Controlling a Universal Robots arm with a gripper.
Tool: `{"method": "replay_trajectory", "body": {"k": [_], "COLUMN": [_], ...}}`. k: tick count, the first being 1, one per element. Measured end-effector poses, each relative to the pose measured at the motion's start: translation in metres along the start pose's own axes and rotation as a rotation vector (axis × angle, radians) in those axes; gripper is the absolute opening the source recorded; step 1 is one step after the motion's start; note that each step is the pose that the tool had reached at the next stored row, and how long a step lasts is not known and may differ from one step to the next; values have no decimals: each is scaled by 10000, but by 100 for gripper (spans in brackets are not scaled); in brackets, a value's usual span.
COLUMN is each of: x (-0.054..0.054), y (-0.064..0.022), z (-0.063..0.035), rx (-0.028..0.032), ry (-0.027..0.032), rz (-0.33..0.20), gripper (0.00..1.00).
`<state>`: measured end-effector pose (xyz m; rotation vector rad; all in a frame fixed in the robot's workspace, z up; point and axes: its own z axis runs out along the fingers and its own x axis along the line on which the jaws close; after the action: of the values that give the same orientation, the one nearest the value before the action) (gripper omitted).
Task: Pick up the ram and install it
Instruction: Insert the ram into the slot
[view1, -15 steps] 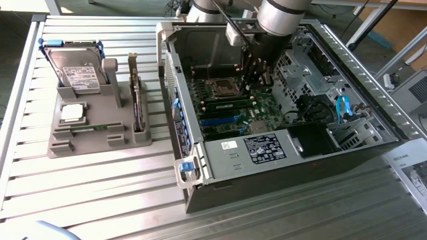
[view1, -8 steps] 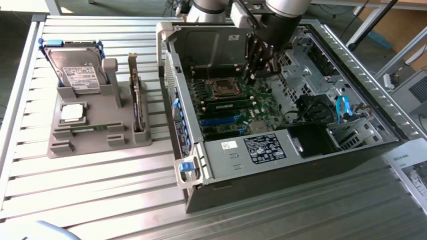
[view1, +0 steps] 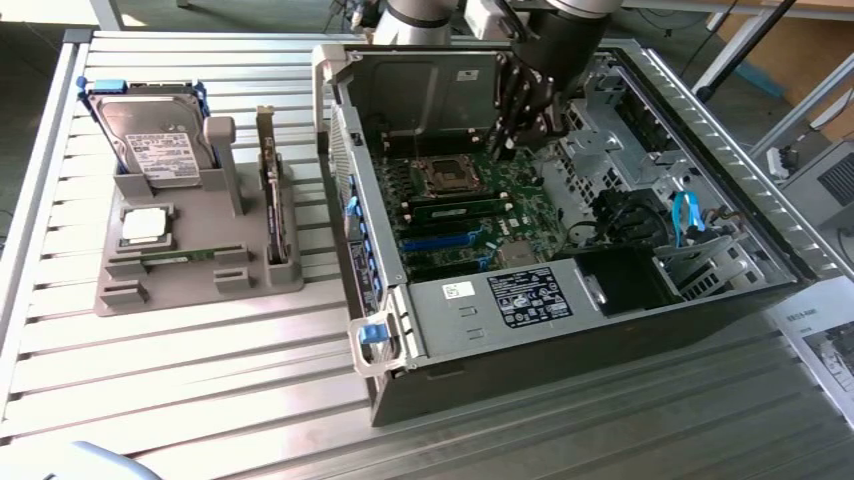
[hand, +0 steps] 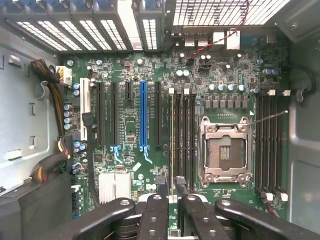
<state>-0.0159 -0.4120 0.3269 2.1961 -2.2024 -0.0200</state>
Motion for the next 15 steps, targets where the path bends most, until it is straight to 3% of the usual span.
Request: {"method": "replay_trajectory", "body": {"k": [15], "x": [0], "y": [2], "z": [-75], "rx": [0], "ry": [10], "rz": [0], "gripper": [19]}}
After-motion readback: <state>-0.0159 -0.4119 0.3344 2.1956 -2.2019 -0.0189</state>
